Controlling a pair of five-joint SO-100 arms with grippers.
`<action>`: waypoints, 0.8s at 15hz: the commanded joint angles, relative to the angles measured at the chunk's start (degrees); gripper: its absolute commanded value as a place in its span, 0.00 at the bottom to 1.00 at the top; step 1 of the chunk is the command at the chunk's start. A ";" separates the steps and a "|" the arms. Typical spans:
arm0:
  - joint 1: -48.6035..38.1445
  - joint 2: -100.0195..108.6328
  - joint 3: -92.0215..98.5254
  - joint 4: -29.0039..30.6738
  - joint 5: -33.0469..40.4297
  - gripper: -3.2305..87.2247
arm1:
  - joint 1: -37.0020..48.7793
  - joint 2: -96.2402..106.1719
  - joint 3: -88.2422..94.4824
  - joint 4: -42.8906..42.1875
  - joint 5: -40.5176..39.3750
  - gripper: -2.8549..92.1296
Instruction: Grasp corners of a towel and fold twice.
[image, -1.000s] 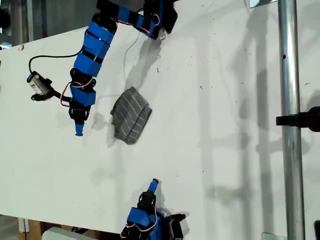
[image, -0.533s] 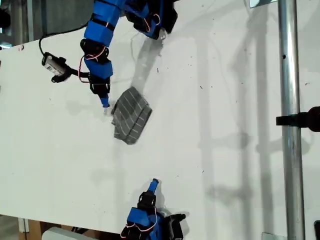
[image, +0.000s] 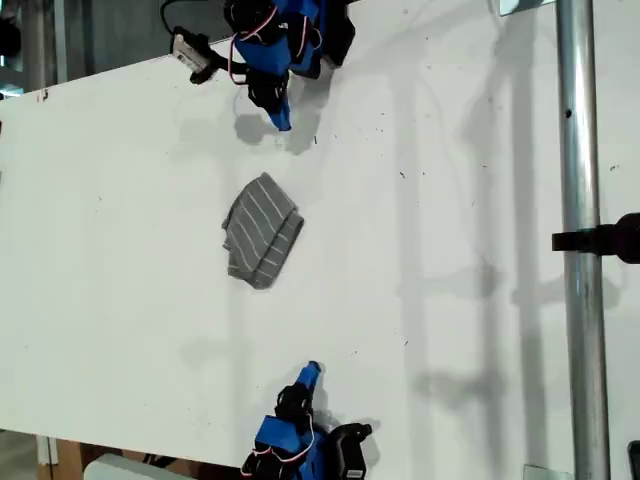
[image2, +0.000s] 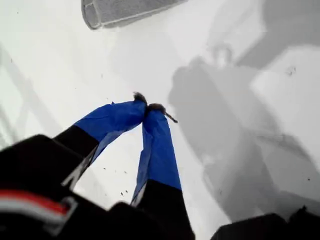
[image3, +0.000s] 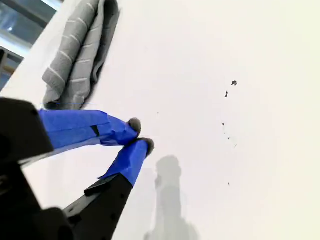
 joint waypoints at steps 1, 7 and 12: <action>0.62 0.35 0.44 0.97 -5.01 0.05 | -3.52 0.97 2.11 2.55 8.44 0.03; 4.04 0.18 0.44 1.05 30.50 0.05 | -12.22 1.76 1.76 2.81 9.49 0.15; 3.87 0.26 0.44 0.97 31.73 0.04 | -13.71 1.76 1.76 2.81 9.49 0.15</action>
